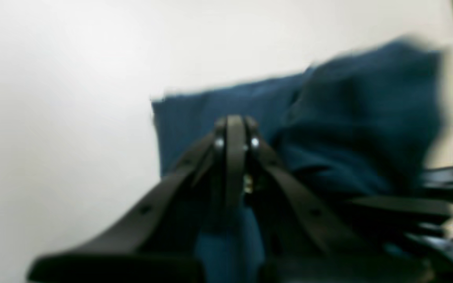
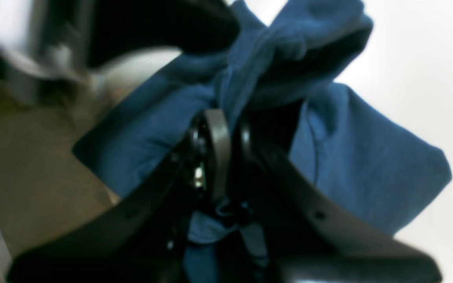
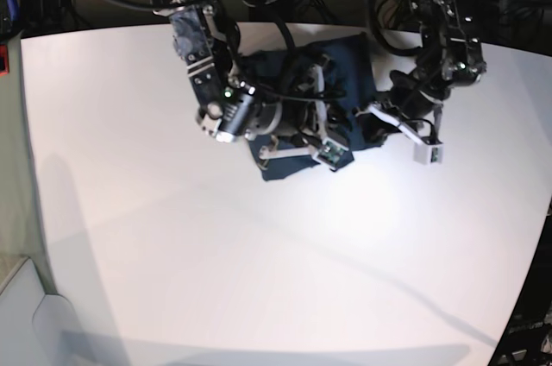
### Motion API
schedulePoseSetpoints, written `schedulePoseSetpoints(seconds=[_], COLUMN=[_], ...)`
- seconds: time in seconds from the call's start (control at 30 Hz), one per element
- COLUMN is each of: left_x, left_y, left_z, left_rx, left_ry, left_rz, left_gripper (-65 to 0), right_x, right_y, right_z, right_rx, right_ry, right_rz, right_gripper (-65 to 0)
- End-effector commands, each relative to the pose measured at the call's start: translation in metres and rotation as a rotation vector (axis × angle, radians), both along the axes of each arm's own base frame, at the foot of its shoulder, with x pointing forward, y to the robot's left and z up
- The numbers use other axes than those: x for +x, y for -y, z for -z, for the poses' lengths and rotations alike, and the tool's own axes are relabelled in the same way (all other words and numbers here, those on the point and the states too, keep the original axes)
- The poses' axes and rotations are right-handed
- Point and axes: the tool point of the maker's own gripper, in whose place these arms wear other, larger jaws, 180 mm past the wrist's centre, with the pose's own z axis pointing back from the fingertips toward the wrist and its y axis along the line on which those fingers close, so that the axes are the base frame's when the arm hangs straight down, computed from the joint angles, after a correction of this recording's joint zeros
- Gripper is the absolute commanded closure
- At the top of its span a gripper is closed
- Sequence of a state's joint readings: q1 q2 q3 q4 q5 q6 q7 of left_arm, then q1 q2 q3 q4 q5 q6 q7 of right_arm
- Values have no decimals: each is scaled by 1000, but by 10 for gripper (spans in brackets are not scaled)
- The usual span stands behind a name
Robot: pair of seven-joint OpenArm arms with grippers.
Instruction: Layout the t-shirt on the table in an organized manner, then fold the t-shirt properly
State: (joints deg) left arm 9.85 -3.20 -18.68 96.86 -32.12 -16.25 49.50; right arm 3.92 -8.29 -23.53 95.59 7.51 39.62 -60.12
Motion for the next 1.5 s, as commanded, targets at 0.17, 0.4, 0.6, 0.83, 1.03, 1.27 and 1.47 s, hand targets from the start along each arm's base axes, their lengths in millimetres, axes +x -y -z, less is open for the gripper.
schedulePoseSetpoints(seconds=[0.17, 0.4, 0.6, 0.83, 1.03, 1.27, 1.47], left_x=[-9, -37, -44, -40, -30, -28, -28], left_y=[-20, -60, -44, -30, -30, -30, -33], left_z=[-16, 12, 40, 65, 59, 58, 58], left_rx=[66, 235, 278, 226, 227, 227, 234], left_ry=[-25, -194, -279, -344, -323, -321, -321], left_rz=[-6, -52, 18, 43, 41, 41, 41], left_gripper=[-1, -1, -1, -1, -1, -1, -1], right_x=[7, 8, 8, 8, 10, 8, -4], right_y=[-8, -8, -8, -9, -10, -25, -39], right_z=[-16, -16, -19, -19, -22, -30, -32], right_rx=[48, 47, 46, 44, 46, 44, 41], right_ry=[38, 41, 50, 49, 59, 92, 103], right_rz=[-6, -6, -7, -11, -14, -76, -137], right_gripper=[0, 0, 0, 0, 0, 0, 0])
